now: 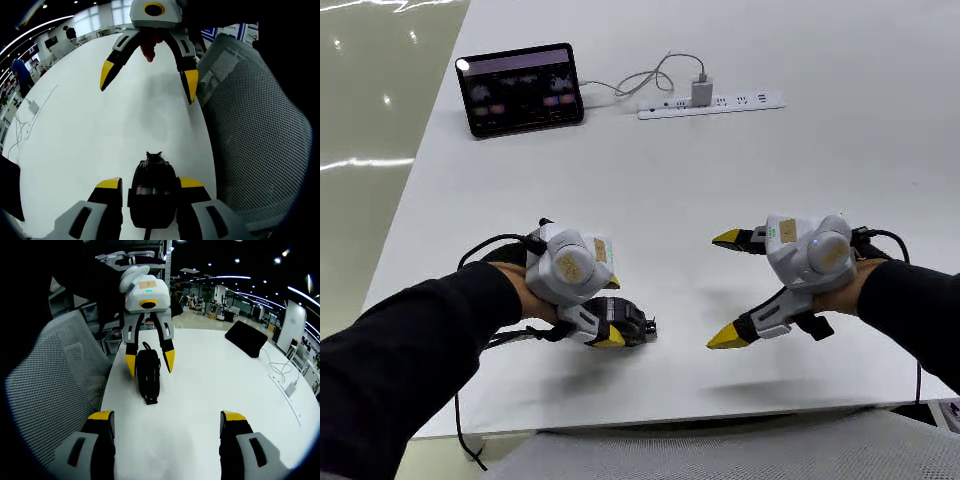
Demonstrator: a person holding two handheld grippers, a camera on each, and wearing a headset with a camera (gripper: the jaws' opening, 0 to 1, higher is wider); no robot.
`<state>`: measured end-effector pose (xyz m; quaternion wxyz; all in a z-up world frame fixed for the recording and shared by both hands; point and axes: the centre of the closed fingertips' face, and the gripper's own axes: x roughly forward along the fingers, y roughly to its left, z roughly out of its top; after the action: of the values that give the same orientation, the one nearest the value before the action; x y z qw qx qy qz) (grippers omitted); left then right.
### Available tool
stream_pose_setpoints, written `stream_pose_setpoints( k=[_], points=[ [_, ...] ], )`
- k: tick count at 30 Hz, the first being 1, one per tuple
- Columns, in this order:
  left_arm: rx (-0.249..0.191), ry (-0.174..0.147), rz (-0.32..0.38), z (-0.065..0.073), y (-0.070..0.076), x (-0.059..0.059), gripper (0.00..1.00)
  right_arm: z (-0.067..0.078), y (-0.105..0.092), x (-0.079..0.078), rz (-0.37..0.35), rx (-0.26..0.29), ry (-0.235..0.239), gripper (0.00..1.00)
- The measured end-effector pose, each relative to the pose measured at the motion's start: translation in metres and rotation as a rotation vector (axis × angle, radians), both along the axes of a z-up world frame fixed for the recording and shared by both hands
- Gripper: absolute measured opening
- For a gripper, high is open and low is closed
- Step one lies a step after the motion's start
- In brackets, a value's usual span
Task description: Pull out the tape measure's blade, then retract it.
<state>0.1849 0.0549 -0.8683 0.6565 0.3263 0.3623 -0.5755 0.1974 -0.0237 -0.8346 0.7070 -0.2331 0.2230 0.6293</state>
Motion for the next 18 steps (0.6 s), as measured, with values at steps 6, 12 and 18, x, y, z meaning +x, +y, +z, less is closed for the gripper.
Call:
stream_pose_setpoints(
  k=[6, 12, 18],
  points=[
    [0.074, -0.086, -0.058, -0.008, 0.001, -0.003, 0.32, -0.017, 0.020, -0.007, 0.029, -0.016, 0.023, 0.70],
    [0.062, -0.058, -0.024, -0.006, 0.002, -0.001, 0.32, -0.032, 0.038, -0.012, 0.070, -0.044, 0.025, 0.58],
    [0.059, -0.044, -0.021, -0.007, 0.002, 0.000, 0.32, -0.046, 0.055, -0.017, 0.109, -0.067, 0.054, 0.46]
  ],
)
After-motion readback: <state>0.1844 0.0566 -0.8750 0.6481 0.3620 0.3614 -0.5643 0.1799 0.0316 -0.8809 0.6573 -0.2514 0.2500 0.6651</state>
